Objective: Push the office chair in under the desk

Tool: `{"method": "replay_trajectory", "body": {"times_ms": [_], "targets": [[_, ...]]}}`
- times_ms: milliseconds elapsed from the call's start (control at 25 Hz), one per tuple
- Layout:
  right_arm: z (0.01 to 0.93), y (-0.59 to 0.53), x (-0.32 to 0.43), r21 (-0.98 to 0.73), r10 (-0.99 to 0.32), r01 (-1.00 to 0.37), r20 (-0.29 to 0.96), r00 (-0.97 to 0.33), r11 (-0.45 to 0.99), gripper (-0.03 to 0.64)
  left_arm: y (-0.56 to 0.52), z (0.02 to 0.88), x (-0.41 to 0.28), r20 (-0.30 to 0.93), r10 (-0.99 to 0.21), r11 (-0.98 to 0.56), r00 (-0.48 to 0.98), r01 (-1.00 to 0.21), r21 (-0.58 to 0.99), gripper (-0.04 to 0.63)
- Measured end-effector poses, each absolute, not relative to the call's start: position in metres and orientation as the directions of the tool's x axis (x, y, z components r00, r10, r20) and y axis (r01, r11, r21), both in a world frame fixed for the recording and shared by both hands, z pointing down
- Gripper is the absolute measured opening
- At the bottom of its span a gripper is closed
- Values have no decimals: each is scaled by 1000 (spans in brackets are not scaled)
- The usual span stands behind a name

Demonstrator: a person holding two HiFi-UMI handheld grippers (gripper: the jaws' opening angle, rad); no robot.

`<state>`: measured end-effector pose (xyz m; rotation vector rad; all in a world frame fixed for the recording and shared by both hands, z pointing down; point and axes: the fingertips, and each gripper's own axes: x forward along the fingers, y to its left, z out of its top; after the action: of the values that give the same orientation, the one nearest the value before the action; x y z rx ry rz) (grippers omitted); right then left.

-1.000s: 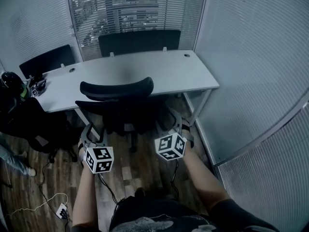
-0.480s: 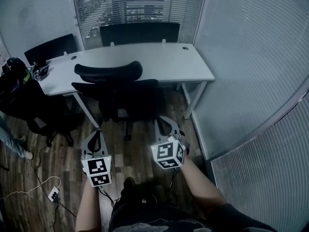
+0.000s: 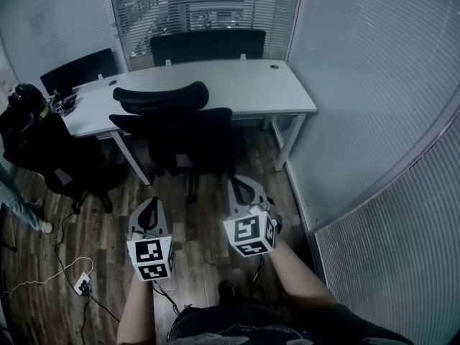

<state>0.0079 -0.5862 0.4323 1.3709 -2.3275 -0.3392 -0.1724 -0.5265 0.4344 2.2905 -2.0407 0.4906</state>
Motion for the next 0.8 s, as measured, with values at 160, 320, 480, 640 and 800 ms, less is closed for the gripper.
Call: {"method": "replay_trajectory", "body": {"times_ms": [160, 320, 480, 640, 800], "targets": [[429, -558, 5, 422, -880, -772, 232, -415, 475, 26, -492, 433, -170, 254, -961, -160, 110, -970, -185, 15], [419, -519, -6, 426, -887, -779, 221, -404, 461, 25, -449, 433, -180, 269, -955, -175, 126, -970, -168, 15], [416, -475, -15, 440, -891, -775, 218, -397, 453, 24, -408, 432, -189, 262, -955, -185, 136, -967, -173, 15], [413, -428, -11, 447, -899, -780, 221, -378, 438, 23, -366, 422, -189, 236, -959, -195, 155, -968, -158, 15], [407, -384, -6, 427, -908, -802, 219, -357, 418, 23, -318, 409, -187, 211, -962, -206, 171, -966, -157, 15]]}}
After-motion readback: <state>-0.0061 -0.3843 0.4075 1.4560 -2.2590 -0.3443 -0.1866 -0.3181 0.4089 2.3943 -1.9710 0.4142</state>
